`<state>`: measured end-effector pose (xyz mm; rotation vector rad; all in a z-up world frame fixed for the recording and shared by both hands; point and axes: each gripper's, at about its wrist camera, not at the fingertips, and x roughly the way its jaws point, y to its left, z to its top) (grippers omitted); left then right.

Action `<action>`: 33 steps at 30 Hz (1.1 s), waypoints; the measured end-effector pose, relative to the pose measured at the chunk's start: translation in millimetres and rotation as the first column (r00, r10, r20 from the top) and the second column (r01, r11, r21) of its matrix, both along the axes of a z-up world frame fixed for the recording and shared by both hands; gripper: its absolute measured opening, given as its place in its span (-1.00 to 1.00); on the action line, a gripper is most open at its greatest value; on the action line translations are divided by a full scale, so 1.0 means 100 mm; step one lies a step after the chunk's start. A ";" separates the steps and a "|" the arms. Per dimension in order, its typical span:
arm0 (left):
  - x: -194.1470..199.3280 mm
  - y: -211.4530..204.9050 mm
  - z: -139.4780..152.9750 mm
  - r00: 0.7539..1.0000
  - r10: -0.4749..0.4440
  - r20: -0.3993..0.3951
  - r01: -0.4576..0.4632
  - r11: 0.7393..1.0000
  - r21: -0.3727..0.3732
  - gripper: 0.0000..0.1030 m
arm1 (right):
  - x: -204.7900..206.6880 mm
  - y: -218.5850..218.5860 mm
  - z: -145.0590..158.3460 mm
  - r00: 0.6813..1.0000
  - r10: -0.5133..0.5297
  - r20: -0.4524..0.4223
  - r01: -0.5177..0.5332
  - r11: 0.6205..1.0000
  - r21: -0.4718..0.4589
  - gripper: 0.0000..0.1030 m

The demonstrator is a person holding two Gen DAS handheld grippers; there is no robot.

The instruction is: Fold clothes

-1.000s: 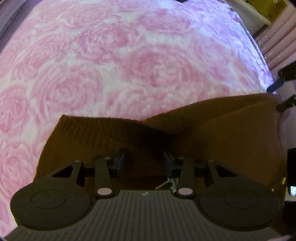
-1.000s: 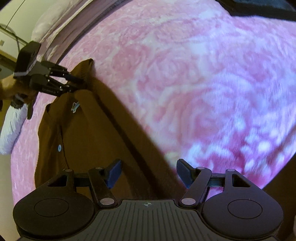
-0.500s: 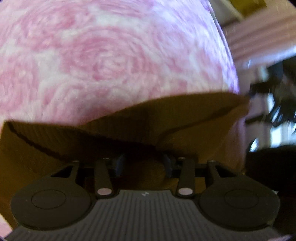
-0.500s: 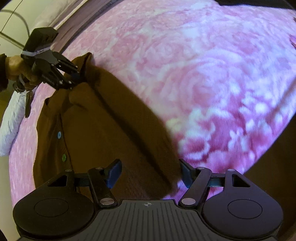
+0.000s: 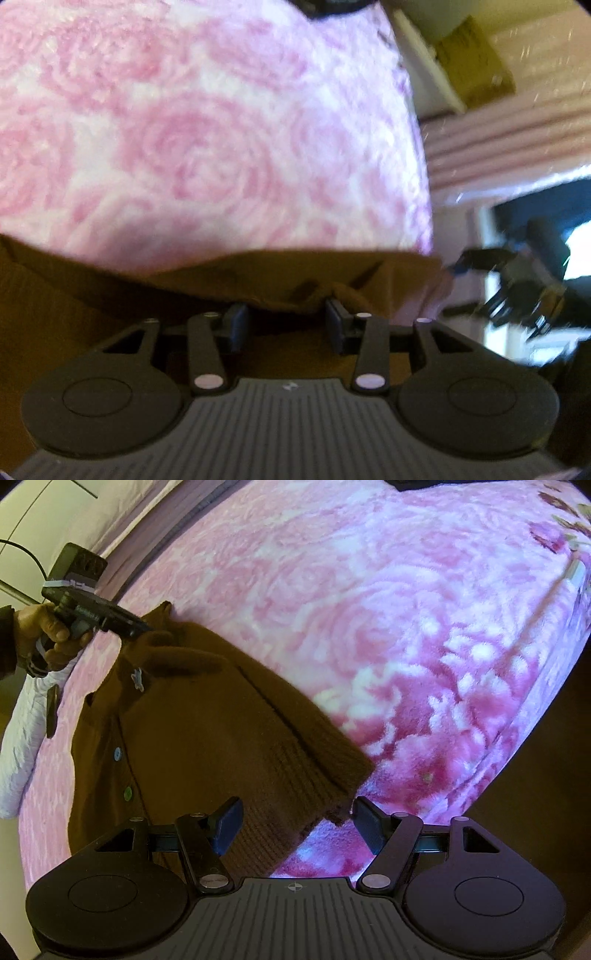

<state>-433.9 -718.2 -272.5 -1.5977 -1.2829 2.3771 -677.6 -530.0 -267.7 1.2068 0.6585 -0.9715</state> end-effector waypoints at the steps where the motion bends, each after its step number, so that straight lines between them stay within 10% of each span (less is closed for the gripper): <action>1: -0.03 0.01 0.02 1.000 0.014 -0.023 -0.014 1.000 -0.010 -0.27 | 0.01 -0.01 -0.01 1.000 0.005 -0.002 -0.005 1.000 -0.003 0.35; 14: -0.01 -0.50 0.34 0.877 0.424 -0.226 -0.445 0.894 -0.050 -0.26 | -0.06 0.07 -0.03 0.998 -0.060 -0.022 0.059 0.997 -0.046 0.35; 23: -0.07 -0.09 0.32 0.984 0.165 -0.069 -0.175 0.968 -0.180 -0.21 | -0.20 0.01 -0.08 0.956 -0.282 0.082 0.286 0.957 -0.044 0.35; 28: -0.15 0.14 -0.01 0.998 0.036 0.045 -0.031 0.994 -0.106 -0.19 | -0.33 0.19 -0.23 0.862 -0.447 0.240 0.432 0.895 0.114 0.09; 33: -0.23 0.14 0.00 0.999 0.032 -0.043 -0.036 0.995 -0.097 -0.20 | -0.30 0.13 -0.32 0.836 -0.407 0.367 0.398 0.911 0.105 0.09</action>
